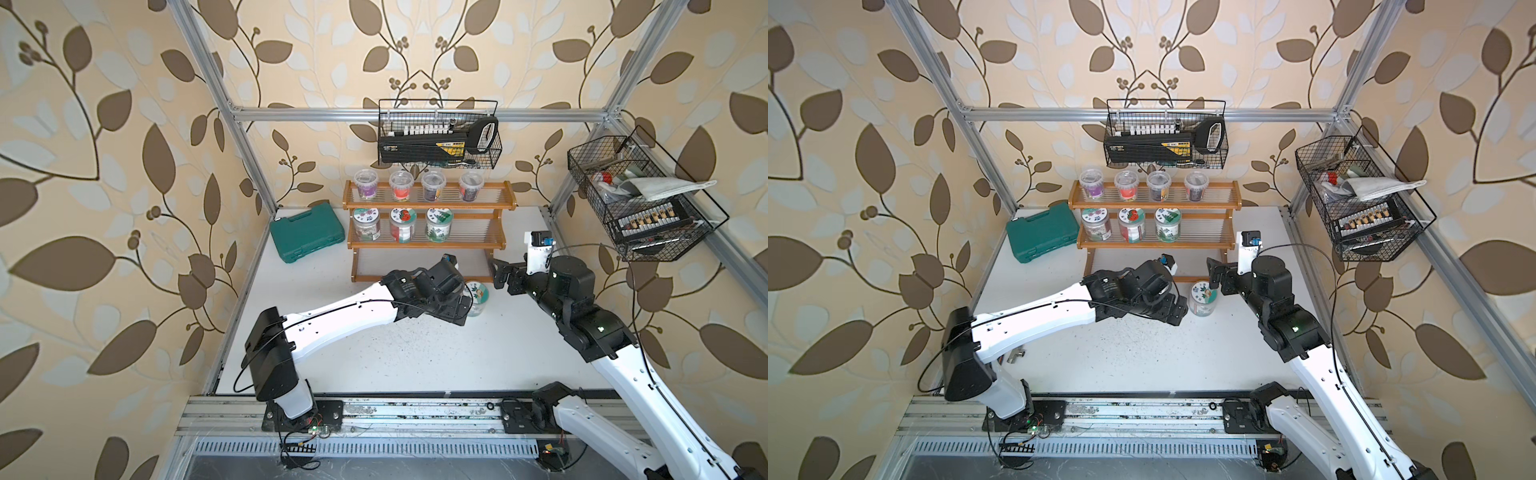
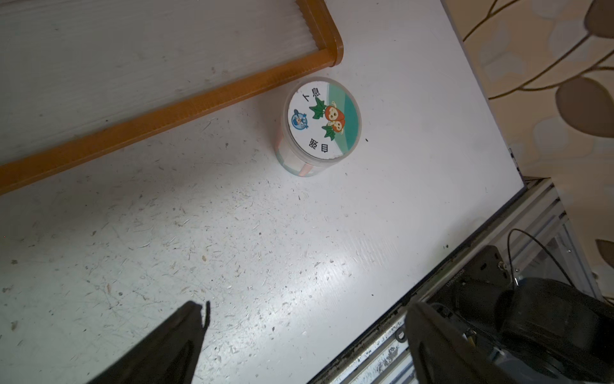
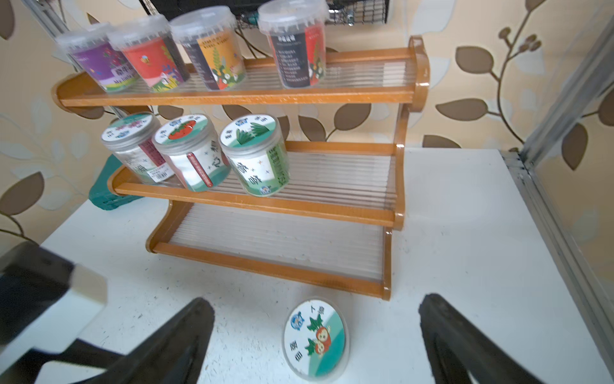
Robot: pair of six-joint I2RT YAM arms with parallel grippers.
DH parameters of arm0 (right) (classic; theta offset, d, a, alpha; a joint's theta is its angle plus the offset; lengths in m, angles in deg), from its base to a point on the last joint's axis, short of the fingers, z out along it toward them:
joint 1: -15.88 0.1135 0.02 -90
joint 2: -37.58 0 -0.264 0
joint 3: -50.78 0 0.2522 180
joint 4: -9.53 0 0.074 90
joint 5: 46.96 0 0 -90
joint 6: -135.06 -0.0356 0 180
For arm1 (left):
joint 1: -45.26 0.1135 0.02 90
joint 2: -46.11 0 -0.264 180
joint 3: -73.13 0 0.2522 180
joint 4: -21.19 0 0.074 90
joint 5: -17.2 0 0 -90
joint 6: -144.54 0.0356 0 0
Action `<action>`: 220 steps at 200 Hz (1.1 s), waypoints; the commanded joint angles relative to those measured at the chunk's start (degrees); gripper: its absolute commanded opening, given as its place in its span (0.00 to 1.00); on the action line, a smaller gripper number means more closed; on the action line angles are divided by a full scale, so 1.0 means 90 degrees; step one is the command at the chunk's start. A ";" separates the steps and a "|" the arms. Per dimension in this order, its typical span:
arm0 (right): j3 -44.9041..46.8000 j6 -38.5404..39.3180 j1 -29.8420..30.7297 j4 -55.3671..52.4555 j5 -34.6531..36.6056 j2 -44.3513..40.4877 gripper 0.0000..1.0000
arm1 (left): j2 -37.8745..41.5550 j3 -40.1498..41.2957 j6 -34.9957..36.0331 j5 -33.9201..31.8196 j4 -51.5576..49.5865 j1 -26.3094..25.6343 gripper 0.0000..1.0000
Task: Place the seed container on the shelf
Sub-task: Pick up the seed jar at the center of the board.
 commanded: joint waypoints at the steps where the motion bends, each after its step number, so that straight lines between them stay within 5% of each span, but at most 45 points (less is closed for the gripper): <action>1: -0.0151 0.0098 -0.0224 -0.0817 0.0099 -0.0180 0.99 | -0.0350 -0.0428 0.0228 -0.0252 0.0277 -0.0021 0.98; 110: 0.0007 0.0341 -0.1343 -0.1126 -0.0280 -0.0517 0.99 | -0.2346 -0.1894 0.0800 -0.0240 0.0040 0.0061 0.98; 220: 0.0201 0.0321 -0.1653 -0.0980 -0.0704 -0.0513 0.99 | -0.3476 -0.2949 0.1376 -0.0041 -0.0099 0.0401 0.98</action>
